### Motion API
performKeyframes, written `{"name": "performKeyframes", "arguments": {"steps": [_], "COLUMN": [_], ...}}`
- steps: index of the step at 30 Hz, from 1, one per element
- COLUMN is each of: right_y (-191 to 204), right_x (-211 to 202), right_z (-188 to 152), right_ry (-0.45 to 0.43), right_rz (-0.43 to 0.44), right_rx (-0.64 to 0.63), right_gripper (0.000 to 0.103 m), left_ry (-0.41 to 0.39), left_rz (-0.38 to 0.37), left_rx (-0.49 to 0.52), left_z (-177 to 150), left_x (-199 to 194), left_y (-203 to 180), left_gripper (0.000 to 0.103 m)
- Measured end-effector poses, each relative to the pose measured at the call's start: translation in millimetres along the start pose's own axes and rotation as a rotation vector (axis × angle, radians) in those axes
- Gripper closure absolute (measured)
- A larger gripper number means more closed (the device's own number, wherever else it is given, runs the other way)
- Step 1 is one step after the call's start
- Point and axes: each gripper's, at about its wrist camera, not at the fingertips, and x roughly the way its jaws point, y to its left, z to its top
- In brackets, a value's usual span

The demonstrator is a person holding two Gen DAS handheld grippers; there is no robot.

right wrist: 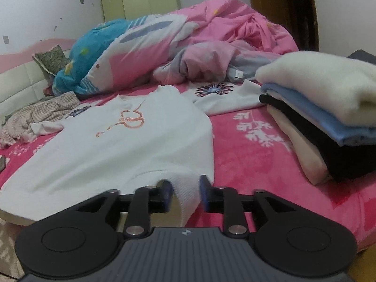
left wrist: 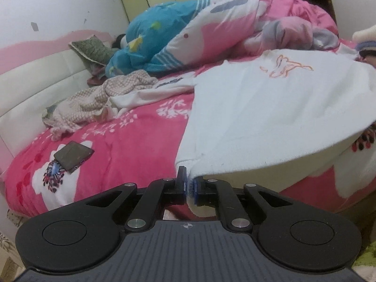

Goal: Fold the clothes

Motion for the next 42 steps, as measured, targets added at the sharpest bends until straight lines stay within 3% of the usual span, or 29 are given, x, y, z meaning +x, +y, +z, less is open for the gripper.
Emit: {"name": "performKeyframes", "arguments": {"steps": [3,8,14,16,17,20,23,27,28,29,30,34,36,37,39,40,42], "right_y": [4.3,5.8,-3.7,-6.5,-7.3,-9.7,-13.7,-12.9,-11.7,-8.4,-4.5,12.4,17.5,18.6,20.3,20.4,20.3], "right_x": [1.3,2.4,20.6,21.8,17.9,7.6,15.5,23.9,26.0,25.0,23.3,-7.7,-13.3,-12.1,-5.6,-4.4,-6.1], "right_z": [-5.1,-18.0,-25.3,-26.0,-25.8,-26.8,-31.3,-34.0,-33.0,-29.0,-24.2,4.1,9.9,9.7,5.6,3.2,-0.1], "right_ry": [0.011,0.024,0.023,0.007,-0.011,-0.049,-0.01,-0.019,-0.023,-0.031,-0.04,-0.184,-0.219,-0.219,-0.194,-0.185,-0.181], "right_rz": [-0.035,-0.07,-0.083,-0.098,-0.094,-0.087,-0.081,-0.081,-0.079,-0.075,-0.07,-0.022,-0.012,-0.019,-0.052,-0.06,-0.06], "right_rx": [-0.029,-0.063,-0.05,-0.042,-0.036,-0.026,-0.023,-0.034,-0.044,-0.063,-0.083,-0.124,-0.147,-0.159,-0.188,-0.191,-0.178], "right_gripper": [0.056,0.056,0.057,0.066,0.078,0.079,0.076,0.071,0.074,0.091,0.097,0.097,0.097,0.097,0.097,0.097,0.096], "left_ry": [0.009,0.061,0.098,0.088,0.086,0.068,0.035,-0.009,-0.022,-0.034,-0.047,-0.104,-0.115,-0.124,-0.148,-0.157,-0.134], "left_rz": [0.008,0.028,0.011,0.013,0.016,0.043,0.077,0.125,0.138,0.149,0.159,0.183,0.183,0.18,0.168,0.148,0.063], "left_rx": [0.041,0.069,-0.059,-0.072,-0.067,-0.017,0.057,0.149,0.17,0.189,0.205,0.273,0.29,0.285,0.227,0.143,-0.139], "left_z": [-7.4,-14.8,-13.4,-11.4,-10.8,-11.8,-14.3,-16.4,-16.6,-16.5,-16.1,-15.2,-14.7,-13.6,-7.5,-1.1,12.8], "left_x": [-0.8,10.5,20.5,19.0,17.9,14.4,11.8,10.3,10.3,10.0,9.5,9.6,11.7,11.3,5.5,-0.5,-9.0], "left_y": [-5.6,-10.1,2.9,3.1,2.2,-3.6,-12.8,-24.6,-27.3,-29.7,-31.8,-38.9,-41.8,-41.7,-35.6,-25.5,12.1], "left_gripper": [0.092,0.078,0.08,0.083,0.083,0.081,0.079,0.076,0.075,0.075,0.075,0.075,0.081,0.09,0.094,0.095,0.096]}}
